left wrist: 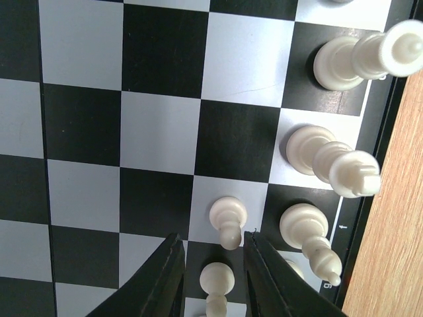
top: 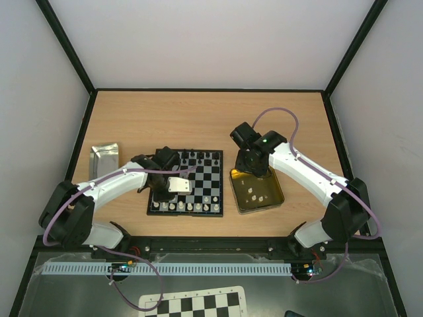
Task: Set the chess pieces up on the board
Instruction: Move the chess piece to the storage box, then pick up the chess piece from the storage box.
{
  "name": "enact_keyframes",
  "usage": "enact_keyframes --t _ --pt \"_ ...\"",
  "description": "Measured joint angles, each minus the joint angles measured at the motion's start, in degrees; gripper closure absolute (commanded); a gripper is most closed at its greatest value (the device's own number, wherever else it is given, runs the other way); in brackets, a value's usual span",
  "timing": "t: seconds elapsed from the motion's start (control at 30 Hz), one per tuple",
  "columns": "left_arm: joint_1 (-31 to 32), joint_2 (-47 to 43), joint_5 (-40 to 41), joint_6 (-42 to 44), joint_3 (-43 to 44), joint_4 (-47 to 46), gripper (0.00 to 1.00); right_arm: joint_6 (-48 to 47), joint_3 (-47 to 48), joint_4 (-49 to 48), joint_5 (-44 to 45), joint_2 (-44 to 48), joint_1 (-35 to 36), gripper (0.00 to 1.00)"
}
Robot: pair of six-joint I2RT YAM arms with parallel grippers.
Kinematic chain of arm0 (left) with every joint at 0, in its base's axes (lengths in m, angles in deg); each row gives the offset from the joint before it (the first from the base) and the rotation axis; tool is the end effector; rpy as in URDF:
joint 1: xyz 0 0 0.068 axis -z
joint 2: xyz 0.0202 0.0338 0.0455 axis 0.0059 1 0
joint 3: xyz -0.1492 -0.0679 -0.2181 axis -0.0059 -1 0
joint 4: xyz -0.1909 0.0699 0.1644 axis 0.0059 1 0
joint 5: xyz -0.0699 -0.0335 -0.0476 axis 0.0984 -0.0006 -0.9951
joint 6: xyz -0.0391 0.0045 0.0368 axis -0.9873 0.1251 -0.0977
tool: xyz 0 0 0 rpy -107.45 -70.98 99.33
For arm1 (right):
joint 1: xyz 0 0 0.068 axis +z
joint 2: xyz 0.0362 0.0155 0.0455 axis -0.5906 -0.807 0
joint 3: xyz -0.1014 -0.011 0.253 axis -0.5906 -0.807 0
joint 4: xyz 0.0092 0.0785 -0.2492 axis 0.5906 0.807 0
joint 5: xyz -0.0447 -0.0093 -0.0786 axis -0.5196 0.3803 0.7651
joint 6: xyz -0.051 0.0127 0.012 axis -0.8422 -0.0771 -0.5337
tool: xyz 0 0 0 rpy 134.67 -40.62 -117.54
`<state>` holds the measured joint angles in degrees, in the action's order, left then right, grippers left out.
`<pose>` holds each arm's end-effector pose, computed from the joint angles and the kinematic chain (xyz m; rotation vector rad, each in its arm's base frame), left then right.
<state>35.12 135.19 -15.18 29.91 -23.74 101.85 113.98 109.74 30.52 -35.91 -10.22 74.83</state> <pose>0.1905 -0.1420 0.1829 1.9404 2.1051 -0.1637 0.2170 0.1750 0.2751 0.2567 2.8894 0.3725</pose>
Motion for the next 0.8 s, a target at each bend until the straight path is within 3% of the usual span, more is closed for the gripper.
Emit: enact_keyframes --t 0.8 --pt "0.0 -3.23 1.29 -3.08 3.5 2.29 0.76 -0.09 -0.04 -0.42 0.04 0.0 0.0 0.61"
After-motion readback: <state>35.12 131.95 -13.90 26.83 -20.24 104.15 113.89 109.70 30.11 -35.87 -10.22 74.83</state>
